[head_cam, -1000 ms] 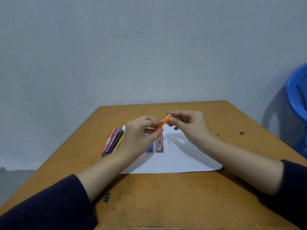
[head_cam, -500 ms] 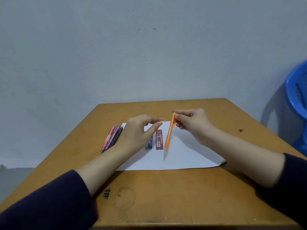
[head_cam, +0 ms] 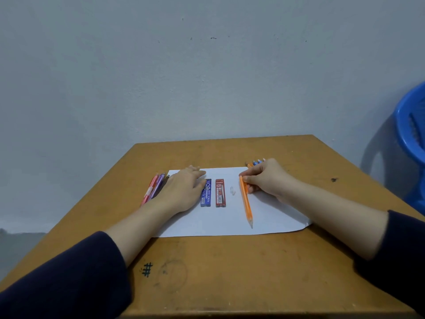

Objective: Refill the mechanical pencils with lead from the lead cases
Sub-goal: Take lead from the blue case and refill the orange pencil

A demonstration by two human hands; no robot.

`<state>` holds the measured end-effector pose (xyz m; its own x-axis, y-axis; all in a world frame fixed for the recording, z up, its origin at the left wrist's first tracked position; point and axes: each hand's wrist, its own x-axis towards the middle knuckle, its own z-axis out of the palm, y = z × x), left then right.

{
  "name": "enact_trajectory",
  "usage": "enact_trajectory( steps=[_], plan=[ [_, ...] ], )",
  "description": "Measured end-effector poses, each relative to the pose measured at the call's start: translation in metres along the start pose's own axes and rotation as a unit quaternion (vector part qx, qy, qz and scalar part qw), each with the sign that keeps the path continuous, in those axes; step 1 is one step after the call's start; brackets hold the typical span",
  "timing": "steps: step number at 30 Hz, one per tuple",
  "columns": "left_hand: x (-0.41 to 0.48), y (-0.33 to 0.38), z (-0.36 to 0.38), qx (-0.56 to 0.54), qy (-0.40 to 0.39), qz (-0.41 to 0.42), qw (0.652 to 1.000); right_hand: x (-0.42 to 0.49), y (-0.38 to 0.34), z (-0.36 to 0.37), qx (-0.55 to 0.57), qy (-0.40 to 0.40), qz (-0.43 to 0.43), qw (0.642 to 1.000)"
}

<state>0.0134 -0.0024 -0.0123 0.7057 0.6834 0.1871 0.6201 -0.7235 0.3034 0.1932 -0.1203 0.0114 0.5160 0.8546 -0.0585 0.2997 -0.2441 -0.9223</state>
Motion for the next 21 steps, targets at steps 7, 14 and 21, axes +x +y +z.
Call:
enact_trajectory(
  steps=[7, 14, 21],
  plan=[
    [-0.0001, 0.0007, 0.0005, 0.051, -0.033, -0.007, 0.998, 0.0006, 0.0031, 0.0032, -0.076, 0.023, -0.027, 0.996],
    [-0.0004, 0.0007, -0.0007, 0.047, -0.033, -0.011, 0.998, -0.0004, 0.0038, 0.0066, -0.148, 0.029, -0.063, 0.987],
    [-0.0005, 0.0018, -0.0013, 0.035, -0.036, -0.019, 0.999, -0.0009, 0.0030, 0.0075, -0.185, 0.032, -0.084, 0.979]
  ],
)
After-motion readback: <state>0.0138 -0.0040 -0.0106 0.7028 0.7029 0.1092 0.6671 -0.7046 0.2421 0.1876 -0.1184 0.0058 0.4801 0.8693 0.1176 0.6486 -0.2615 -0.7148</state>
